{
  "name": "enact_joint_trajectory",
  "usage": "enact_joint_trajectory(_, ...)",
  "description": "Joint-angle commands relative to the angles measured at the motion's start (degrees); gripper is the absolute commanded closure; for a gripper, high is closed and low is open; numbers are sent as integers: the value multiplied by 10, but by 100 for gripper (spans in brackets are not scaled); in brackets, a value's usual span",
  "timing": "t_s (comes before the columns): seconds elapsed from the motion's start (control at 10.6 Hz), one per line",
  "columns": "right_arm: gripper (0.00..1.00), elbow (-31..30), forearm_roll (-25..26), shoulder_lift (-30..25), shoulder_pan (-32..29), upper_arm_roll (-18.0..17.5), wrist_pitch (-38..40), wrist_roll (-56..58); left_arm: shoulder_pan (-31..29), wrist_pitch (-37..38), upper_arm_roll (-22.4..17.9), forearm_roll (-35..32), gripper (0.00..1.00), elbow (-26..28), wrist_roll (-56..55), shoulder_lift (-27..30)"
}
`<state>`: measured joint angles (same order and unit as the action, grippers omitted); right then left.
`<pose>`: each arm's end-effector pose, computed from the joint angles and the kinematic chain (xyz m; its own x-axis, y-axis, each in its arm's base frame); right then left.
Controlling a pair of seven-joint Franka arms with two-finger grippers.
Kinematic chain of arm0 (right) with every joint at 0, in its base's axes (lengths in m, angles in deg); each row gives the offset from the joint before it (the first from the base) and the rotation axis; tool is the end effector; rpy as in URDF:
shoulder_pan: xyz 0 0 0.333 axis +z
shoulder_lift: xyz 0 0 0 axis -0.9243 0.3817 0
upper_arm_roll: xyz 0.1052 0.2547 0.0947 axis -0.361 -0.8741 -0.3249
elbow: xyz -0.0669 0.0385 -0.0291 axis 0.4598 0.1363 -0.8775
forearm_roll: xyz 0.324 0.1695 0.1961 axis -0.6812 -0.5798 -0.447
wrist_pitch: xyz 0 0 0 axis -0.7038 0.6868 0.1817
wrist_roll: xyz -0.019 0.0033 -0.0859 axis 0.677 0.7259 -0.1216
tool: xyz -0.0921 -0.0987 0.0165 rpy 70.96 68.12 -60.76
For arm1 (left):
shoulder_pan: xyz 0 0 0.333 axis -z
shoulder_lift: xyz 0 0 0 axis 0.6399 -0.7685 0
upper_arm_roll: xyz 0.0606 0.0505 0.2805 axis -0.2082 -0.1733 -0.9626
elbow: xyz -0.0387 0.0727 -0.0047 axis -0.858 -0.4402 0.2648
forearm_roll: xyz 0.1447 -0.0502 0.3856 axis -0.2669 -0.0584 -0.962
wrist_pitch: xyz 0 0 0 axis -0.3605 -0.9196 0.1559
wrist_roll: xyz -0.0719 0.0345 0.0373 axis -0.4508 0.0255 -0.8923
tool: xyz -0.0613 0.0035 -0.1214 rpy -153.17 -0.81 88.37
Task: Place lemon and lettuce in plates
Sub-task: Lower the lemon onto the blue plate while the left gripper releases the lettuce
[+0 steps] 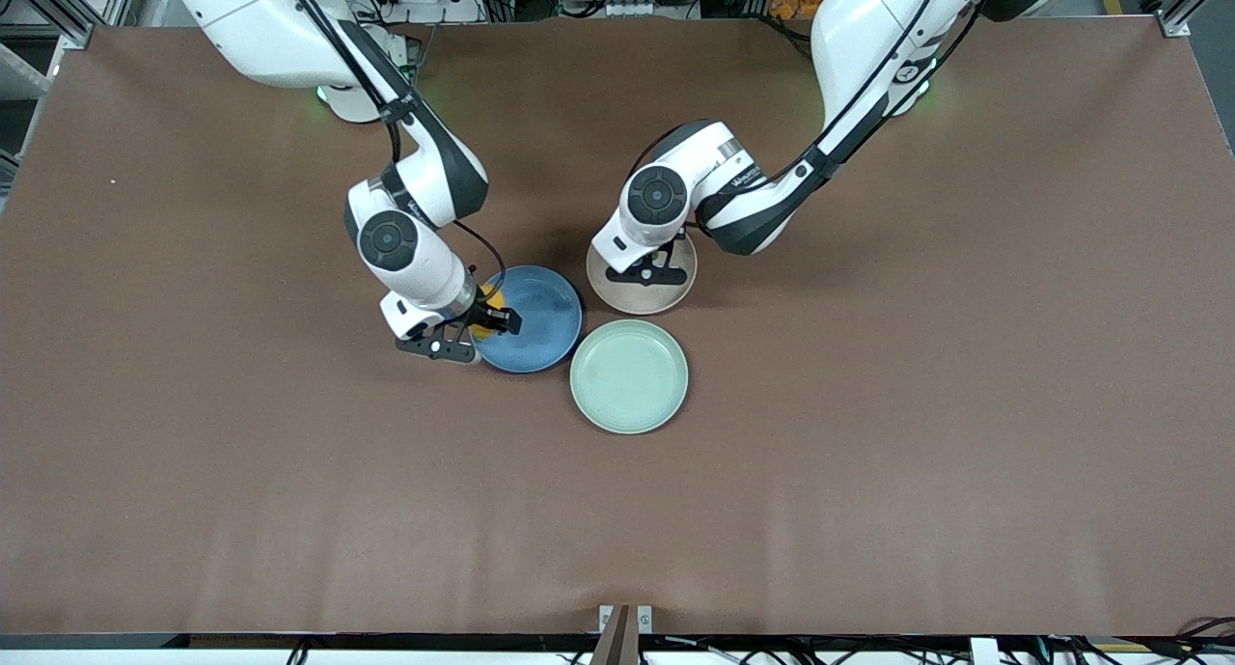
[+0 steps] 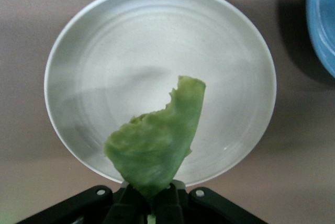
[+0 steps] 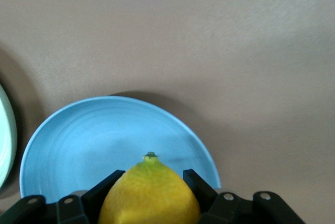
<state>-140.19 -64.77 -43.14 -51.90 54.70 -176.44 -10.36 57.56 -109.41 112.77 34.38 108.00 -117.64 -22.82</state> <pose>0.5370 0.3015 0.1549 0.9763 -0.2127 -0.0406 -0.2153 -0.9736 -0.0754 0.3996 -0.4992 0.1678 0.9438 -0.0572 -0.3255 -0.0449 -0.9980 0.0454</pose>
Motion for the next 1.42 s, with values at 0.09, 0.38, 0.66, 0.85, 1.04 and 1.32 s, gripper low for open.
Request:
enact_joint_trajectory(0.09,71,39,79,52,15,-7,-4,-95,2,-1,-14,3,100,-4,-8,-1)
enact_joint_trajectory(0.38,68,47,89,63,21,-19,-8,-121,8,2,-14,3,0,-1,-18,-1)
enact_joint_trajectory(0.66,42,55,145,79,24,-24,-8,-193,3,4,-14,3,0,-1,-27,3)
enact_joint_trajectory(0.85,28,55,156,80,23,-26,-7,-204,-2,4,-24,3,0,-6,-26,11)
enact_joint_trajectory(1.04,25,55,157,80,23,-26,-7,-204,-3,4,-47,2,0,-7,-23,27)
enact_joint_trajectory(1.32,0,57,155,72,17,-27,-1,-197,-3,5,-86,-6,0,-13,-17,41)
